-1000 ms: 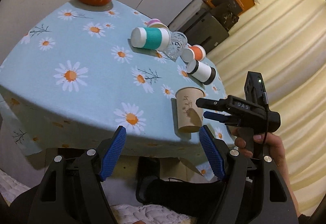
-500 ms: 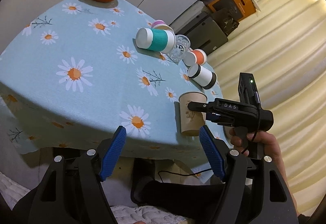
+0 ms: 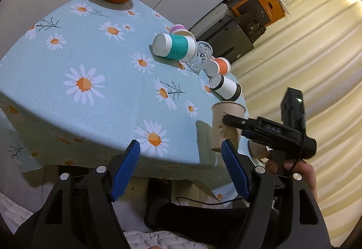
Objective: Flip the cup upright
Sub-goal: 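Carry the upright tan cup in the right gripper down toward the tablecloth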
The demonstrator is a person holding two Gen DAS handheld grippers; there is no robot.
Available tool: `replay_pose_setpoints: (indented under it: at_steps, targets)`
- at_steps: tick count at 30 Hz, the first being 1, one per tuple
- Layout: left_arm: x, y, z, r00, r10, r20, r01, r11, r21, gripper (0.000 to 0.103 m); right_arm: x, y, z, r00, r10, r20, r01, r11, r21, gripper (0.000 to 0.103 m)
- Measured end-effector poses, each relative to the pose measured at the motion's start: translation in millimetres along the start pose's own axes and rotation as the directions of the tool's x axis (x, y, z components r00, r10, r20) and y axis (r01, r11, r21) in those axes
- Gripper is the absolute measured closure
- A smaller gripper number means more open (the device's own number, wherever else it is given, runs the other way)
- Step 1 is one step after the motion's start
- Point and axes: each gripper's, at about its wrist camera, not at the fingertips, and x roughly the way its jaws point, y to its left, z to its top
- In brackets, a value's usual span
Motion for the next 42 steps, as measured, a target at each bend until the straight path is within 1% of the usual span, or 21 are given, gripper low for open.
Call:
replay_pose_setpoints:
  at_steps: [1,3,4,5,7,10,12,13,16,17,19,23,24,26,29,31,35,39,40,42]
  targets:
    - [-0.2,0.1,0.1,1.000,-0.003,0.003,0.003,1.000,-0.001,0.031,-8.1,2.1,-2.6,0.999,0.000,0.052,0.001,1.000,-0.012,0.041]
    - [-0.6,-0.2,0.6,1.000,-0.005,0.010,0.005,1.000,0.001,0.031,-17.5,3.4,-6.6,0.992,0.006,0.124,-0.003,1.000,-0.023,0.041]
    - [-0.7,-0.2,0.8,1.000,-0.007,0.014,0.007,1.000,0.002,0.031,-23.4,5.2,-10.2,0.985,0.009,0.175,-0.003,0.999,-0.034,0.041]
    - [-0.9,-0.5,1.1,1.000,-0.006,0.019,0.006,1.000,0.003,0.031,-25.9,7.0,-11.9,0.979,0.006,0.205,0.003,0.999,-0.041,0.041]
    - [-2.3,-0.7,1.5,0.999,0.007,0.037,-0.007,1.000,0.004,0.031,-31.6,11.8,-18.4,0.960,-0.002,0.280,0.020,0.998,-0.061,0.041]
    - [-3.1,-0.2,1.4,0.999,0.010,0.046,-0.010,1.000,0.002,0.031,-35.5,17.3,-26.8,0.937,-0.026,0.349,0.058,0.995,-0.082,0.041]
    - [-3.0,0.3,1.8,0.999,0.016,0.049,-0.016,1.000,0.003,0.031,-36.5,22.2,-34.3,0.915,-0.043,0.402,0.089,0.991,-0.096,0.041]
    - [-2.8,0.1,1.8,0.999,0.017,0.050,-0.018,1.000,0.005,0.031,-36.8,25.8,-39.3,0.897,-0.061,0.438,0.115,0.989,-0.098,0.041]
    - [-3.4,0.1,1.9,0.998,0.023,0.057,-0.023,1.000,0.010,0.031,-33.6,32.8,-49.4,0.861,-0.083,0.501,0.157,0.982,-0.107,0.041]
    - [-4.0,-0.1,1.8,0.998,0.024,0.061,-0.024,1.000,0.011,0.031,-31.8,36.5,-54.5,0.838,-0.102,0.536,0.190,0.975,-0.111,0.041]
    - [-4.6,0.0,1.1,0.998,0.025,0.064,-0.025,1.000,0.011,0.031,-26.3,41.5,-60.7,0.809,-0.122,0.576,0.227,0.967,-0.113,0.041]
    - [-4.8,-1.5,0.1,0.997,0.034,0.069,-0.036,0.999,0.019,0.031,-17.0,46.7,-68.3,0.763,-0.151,0.629,0.279,0.954,-0.109,0.041]
    - [-5.4,-1.4,0.1,0.997,0.034,0.070,-0.035,0.999,0.019,0.031,-15.3,47.6,-69.1,0.757,-0.153,0.635,0.284,0.952,-0.109,0.041]
    - [-5.3,-1.2,0.1,0.997,0.035,0.069,-0.036,0.999,0.019,0.031,-11.7,47.8,-72.3,0.736,-0.161,0.658,0.302,0.948,-0.106,0.040]
    - [-4.4,-2.1,-0.5,0.997,0.043,0.067,-0.045,0.999,0.020,0.031,-5.8,46.0,-75.9,0.714,-0.177,0.677,0.325,0.941,-0.097,0.041]
    - [-3.8,-3.4,-0.8,0.997,0.048,0.067,-0.050,0.998,0.026,0.031,-1.6,44.5,-79.7,0.695,-0.191,0.694,0.343,0.935,-0.086,0.041]
    - [-2.8,-3.5,-1.8,0.996,0.052,0.067,-0.053,0.998,0.026,0.031,8.3,38.0,-82.9,0.674,-0.209,0.709,0.358,0.931,-0.066,0.041]
    - [-1.8,-4.3,-2.0,0.996,0.059,0.067,-0.061,0.998,0.033,0.031,18.7,35.4,-83.3,0.671,-0.209,0.712,0.360,0.931,-0.066,0.041]
    - [-1.7,-4.3,-2.0,0.996,0.059,0.067,-0.062,0.998,0.034,0.031,20.4,36.2,-84.3,0.660,-0.213,0.720,0.371,0.927,-0.065,0.041]
    - [-1.0,-5.1,-2.1,0.996,0.058,0.063,-0.060,0.998,0.037,0.031,22.6,37.0,-85.4,0.648,-0.217,0.731,0.381,0.923,-0.064,0.041]
